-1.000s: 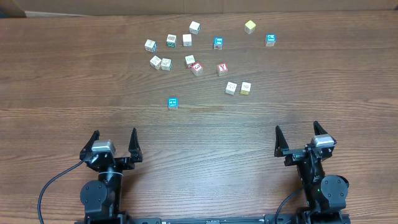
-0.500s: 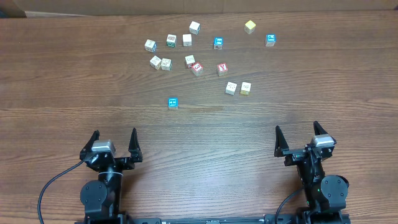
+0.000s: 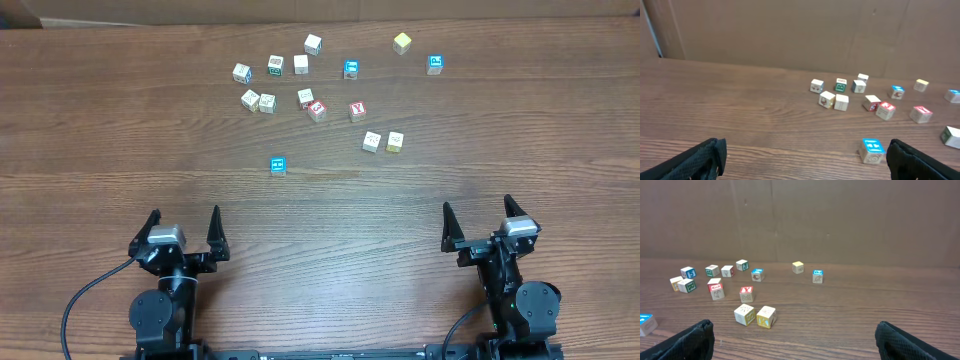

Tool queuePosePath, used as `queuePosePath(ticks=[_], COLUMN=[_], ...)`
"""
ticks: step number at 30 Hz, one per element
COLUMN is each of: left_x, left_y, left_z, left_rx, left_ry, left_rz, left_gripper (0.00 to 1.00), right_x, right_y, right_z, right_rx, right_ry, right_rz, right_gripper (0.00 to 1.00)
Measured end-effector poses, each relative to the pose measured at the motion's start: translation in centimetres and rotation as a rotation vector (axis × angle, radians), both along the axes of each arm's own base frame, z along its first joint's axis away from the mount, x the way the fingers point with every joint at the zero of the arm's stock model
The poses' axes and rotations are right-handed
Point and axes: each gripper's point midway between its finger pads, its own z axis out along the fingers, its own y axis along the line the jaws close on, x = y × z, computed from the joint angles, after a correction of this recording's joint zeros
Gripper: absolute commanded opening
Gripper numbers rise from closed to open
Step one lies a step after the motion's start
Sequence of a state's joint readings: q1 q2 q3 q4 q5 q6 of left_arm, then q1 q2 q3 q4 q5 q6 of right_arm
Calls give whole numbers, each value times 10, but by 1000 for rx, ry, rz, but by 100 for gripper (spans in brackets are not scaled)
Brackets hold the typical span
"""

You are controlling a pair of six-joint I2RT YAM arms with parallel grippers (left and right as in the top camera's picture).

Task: Form a tower
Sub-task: 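Reach the left gripper to the blue-faced block and grasp it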

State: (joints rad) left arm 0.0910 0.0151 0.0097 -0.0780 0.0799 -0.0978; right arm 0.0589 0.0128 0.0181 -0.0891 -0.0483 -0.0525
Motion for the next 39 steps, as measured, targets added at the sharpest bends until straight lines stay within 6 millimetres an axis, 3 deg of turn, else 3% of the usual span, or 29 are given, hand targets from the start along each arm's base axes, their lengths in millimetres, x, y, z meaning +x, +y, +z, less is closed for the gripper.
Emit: queuePosePath(ticks=[8,11,15,18,22,27,34,39], left_x=[-20,-26,-22,-12,19,60,113,140], left_y=[-12,-14,-14,-13,-11,-9,-8,-14], left_z=[-3,15,59,91,130,151,153,137], left_rx=[-30,-37,-12,6,-5,-36,-82,-93], left_ry=[188,234,263,300,412,613,858,987], left_rz=[-57,-65,-75,-80,-88,-101,-124,-145], left_gripper=[99,100,100,99,100,100,99,100], right_x=[0,0,0,0,0,0,0,0], right_y=[0,0,0,0,0,0,0,0], right_z=[0,0,0,0,0,1,1,1], right_rx=[0,1,1,1,1,1,0,1], right_ry=[0,0,-1,0,-2,-3,-3,-3], right_rz=[0,0,0,1,0,0,0,0], right_gripper=[100,100,100,100,100,100,100,100])
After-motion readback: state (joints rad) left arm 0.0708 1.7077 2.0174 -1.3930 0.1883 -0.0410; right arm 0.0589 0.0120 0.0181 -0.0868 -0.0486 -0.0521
